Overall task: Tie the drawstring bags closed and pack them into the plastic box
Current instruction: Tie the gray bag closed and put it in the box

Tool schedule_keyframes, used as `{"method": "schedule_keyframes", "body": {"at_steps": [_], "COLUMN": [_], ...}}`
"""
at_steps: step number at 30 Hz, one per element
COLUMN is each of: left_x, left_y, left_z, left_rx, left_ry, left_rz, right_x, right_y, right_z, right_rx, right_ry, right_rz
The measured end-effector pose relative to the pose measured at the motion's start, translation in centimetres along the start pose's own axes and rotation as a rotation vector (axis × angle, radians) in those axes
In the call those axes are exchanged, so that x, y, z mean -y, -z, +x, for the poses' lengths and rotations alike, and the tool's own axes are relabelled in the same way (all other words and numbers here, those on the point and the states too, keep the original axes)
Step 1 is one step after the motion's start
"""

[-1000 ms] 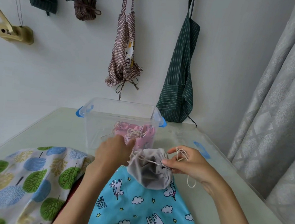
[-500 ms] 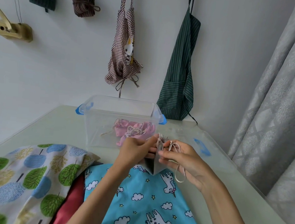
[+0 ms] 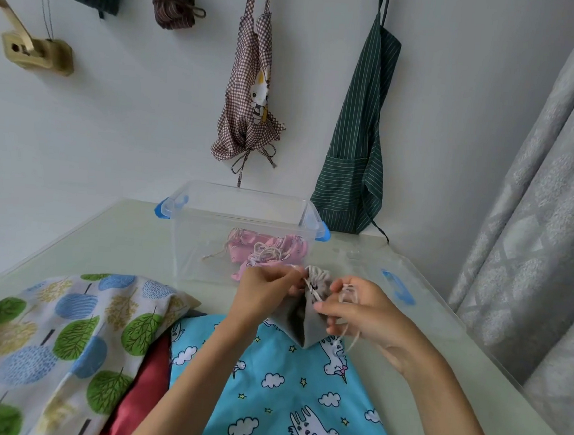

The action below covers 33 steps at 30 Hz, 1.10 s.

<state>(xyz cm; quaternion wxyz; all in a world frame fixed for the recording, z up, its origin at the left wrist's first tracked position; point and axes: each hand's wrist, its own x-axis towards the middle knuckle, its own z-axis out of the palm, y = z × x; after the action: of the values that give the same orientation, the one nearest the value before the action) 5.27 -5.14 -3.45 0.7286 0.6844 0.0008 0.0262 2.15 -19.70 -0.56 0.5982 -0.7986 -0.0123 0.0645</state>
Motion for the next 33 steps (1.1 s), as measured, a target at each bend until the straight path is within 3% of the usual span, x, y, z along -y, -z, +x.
{"method": "schedule_keyframes", "body": {"at_steps": [3, 8, 12, 15, 20, 25, 30, 33], "left_x": [-0.1, -0.4, -1.7, -2.3, -1.5, -1.9, -2.5, -3.1], "left_y": [-0.4, -1.7, -0.7, 0.5, 0.7, 0.1, 0.1, 0.2], "left_z": [-0.2, -0.8, -0.7, -0.3, 0.0, -0.3, -1.0, -1.6], "left_rx": [-0.001, 0.091, 0.117, 0.096, 0.047, 0.151, 0.157, 0.236], "left_ry": [-0.143, -0.155, -0.036, -0.019, -0.057, -0.233, -0.368, -0.316], "left_rz": [-0.085, -0.157, -0.283, -0.273, -0.174, -0.26, -0.159, -0.204], "right_x": [-0.2, -0.5, 0.2, -0.1, -1.2, -0.7, -0.5, -0.5], "right_y": [0.4, 0.6, 0.9, 1.7, 2.0, 2.1, 1.6, 1.4], "right_z": [0.1, -0.1, 0.0, 0.6, 1.2, 0.9, 0.8, 0.8], "right_rx": [-0.246, -0.267, -0.074, -0.034, -0.032, 0.024, 0.055, 0.086], "right_ry": [0.097, 0.208, 0.262, 0.181, 0.072, 0.068, 0.038, 0.014], "right_rz": [-0.397, -0.731, -0.395, -0.202, -0.185, -0.155, -0.163, -0.191]}}
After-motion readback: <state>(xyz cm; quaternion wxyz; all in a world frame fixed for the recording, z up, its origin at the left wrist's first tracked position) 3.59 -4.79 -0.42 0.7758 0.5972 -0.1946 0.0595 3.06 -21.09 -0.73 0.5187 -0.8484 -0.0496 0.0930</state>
